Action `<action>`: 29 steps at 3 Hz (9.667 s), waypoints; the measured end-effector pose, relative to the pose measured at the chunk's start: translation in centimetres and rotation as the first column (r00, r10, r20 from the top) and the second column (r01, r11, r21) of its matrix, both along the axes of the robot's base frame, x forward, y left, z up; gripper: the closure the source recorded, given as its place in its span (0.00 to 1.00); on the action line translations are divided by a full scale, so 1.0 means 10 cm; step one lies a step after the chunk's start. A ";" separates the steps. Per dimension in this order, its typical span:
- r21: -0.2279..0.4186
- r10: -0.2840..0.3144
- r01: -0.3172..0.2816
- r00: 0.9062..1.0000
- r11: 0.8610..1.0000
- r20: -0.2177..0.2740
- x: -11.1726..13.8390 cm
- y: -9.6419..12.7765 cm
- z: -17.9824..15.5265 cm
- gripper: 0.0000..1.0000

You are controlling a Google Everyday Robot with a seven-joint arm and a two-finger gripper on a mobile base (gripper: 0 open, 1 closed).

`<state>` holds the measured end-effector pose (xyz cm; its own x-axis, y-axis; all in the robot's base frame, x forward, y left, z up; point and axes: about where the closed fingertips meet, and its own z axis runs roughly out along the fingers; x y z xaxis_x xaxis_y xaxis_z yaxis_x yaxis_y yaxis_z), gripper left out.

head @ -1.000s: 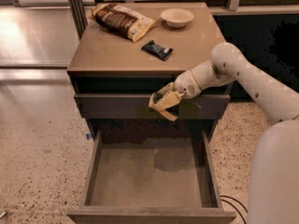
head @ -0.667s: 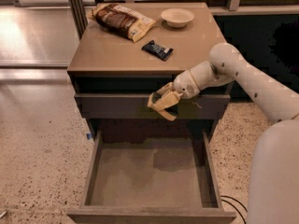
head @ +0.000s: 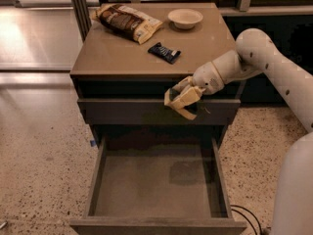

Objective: Pick sponge from middle drawer and place on counter

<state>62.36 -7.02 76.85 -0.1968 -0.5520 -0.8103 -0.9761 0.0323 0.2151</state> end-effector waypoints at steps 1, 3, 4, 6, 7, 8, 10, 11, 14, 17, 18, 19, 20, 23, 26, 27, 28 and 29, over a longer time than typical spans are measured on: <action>0.039 0.004 -0.006 0.999 0.999 0.040 -0.11 -0.16 0.44 1.00; 0.104 0.020 -0.032 0.993 0.994 0.113 0.35 -0.19 0.88 1.00; 0.143 0.024 -0.042 0.991 0.989 0.128 0.65 -0.09 0.87 1.00; 0.170 -0.028 -0.004 0.982 0.985 0.189 0.85 -0.10 1.09 1.00; 0.216 -0.034 0.000 0.988 0.976 0.154 0.93 0.00 1.16 1.00; 0.245 -0.066 0.014 0.977 0.969 0.204 0.97 0.02 1.53 1.00; 0.173 -0.152 0.110 0.955 0.979 0.255 1.16 -0.18 1.53 1.00; 0.152 -0.204 0.172 0.952 0.973 0.227 1.21 -0.36 1.43 1.00; 0.096 -0.445 0.435 0.866 0.895 0.228 0.21 -1.76 2.70 1.00; 0.023 -0.255 0.271 0.870 0.962 0.422 0.65 -0.81 2.72 1.00; -0.071 -0.295 0.359 0.851 0.931 0.435 0.87 -1.00 2.48 1.00; -0.102 -0.345 0.424 0.835 0.900 0.429 1.06 -1.15 2.27 1.00; -0.102 -0.345 0.424 0.835 0.900 0.429 1.06 -1.15 2.27 1.00; -0.031 -0.366 0.413 0.836 0.910 0.410 1.55 -0.92 1.75 1.00; -0.206 -0.311 0.353 0.927 0.913 0.211 1.45 -0.95 0.68 1.00; -0.206 -0.311 0.353 0.927 0.913 0.211 1.46 -0.95 0.67 1.00; -0.206 -0.311 0.353 0.927 0.913 0.211 1.46 -0.95 0.67 0.81; -0.206 -0.311 0.353 0.927 0.913 0.211 1.46 -0.95 0.67 0.58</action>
Offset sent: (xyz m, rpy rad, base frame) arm 0.0392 -0.0410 0.1369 0.1171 -0.1839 0.0196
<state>76.92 -16.54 83.56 -0.2731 -0.6576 -0.7021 -0.9208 0.3900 -0.0071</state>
